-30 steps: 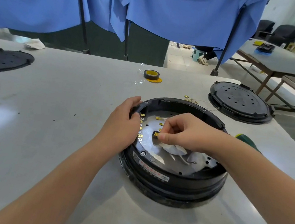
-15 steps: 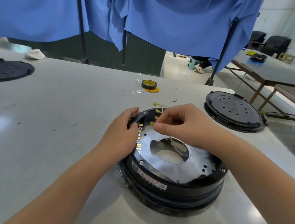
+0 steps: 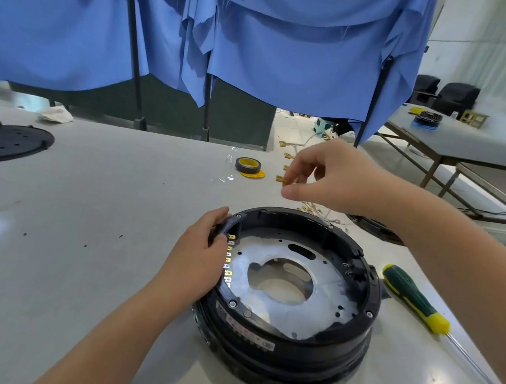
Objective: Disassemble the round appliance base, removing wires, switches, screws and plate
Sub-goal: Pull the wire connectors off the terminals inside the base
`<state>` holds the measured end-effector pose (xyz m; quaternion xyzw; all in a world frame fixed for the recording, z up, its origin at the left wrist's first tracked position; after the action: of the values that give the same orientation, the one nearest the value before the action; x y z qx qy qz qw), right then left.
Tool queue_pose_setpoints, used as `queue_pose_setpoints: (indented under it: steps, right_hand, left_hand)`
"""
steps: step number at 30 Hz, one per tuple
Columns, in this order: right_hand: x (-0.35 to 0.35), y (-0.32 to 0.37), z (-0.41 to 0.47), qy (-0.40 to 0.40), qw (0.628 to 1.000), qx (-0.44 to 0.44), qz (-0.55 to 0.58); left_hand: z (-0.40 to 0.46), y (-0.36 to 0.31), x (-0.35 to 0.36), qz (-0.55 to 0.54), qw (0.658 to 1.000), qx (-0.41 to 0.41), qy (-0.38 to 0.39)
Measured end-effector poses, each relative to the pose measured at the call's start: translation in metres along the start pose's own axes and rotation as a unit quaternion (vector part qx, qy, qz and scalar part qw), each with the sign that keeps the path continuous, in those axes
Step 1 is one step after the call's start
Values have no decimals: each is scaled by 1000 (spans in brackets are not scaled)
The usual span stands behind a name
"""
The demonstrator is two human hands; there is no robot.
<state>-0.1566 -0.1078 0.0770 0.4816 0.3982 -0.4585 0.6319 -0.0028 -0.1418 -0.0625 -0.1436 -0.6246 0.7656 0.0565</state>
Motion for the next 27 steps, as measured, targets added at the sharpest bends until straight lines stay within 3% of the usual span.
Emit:
queue_pose_setpoints:
  steps: [8, 12, 21, 27]
  right_hand:
    - [4, -67, 22, 20, 993, 91, -68]
    - [20, -95, 30, 36, 989, 126, -71]
    - [51, -141, 43, -17, 982, 184, -34]
    - [70, -157, 48, 11, 975, 212, -66]
  left_hand:
    - [0, 0, -1, -3, 1000, 0, 0]
    - [-1, -1, -1, -1, 1000, 2, 0]
    - [-2, -3, -1, -5, 1000, 3, -7]
    - [-2, -1, -2, -16, 1000, 1, -12]
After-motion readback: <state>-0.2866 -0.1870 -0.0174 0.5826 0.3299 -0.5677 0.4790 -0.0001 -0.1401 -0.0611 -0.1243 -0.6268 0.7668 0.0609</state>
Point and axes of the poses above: each hand's wrist, its own z-axis towards the middle knuckle, its own x-axis out of the palm, y = z × x, the point moved 9 cm from there along z, towards the middle knuckle, and after that the axes turned 13 degrees about -z, right-handed, at the moved point
